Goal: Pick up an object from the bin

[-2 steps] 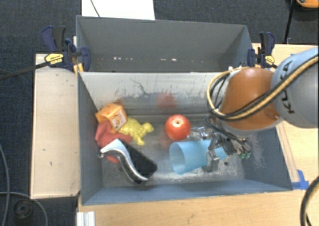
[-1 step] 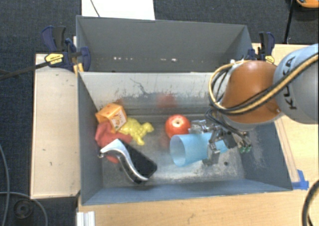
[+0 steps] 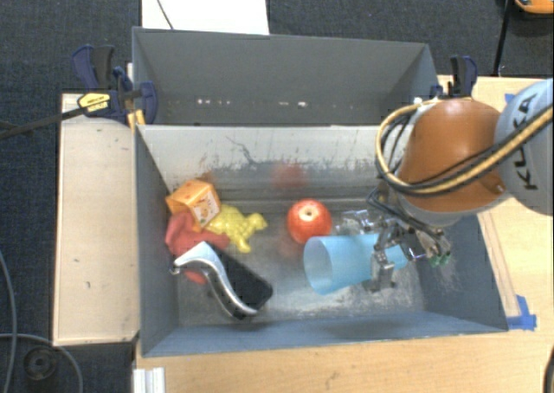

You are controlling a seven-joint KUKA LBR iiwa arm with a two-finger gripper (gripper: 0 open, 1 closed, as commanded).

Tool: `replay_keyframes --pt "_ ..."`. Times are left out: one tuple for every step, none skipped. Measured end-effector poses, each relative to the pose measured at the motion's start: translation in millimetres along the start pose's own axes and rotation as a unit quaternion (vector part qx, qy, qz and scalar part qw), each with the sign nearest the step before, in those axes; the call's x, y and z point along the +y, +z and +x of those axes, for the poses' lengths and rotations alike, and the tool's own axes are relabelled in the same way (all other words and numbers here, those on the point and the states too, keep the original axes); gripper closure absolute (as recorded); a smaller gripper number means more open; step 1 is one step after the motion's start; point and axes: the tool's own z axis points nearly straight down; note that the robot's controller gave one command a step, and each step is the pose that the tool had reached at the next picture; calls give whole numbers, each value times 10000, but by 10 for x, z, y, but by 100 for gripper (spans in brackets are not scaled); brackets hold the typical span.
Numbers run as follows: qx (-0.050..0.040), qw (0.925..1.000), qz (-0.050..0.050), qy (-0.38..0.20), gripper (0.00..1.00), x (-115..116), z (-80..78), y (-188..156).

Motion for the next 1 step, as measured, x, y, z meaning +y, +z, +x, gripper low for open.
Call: replay_keyframes --pt "-38 10000 12 -25 100 -58 -325 -578"
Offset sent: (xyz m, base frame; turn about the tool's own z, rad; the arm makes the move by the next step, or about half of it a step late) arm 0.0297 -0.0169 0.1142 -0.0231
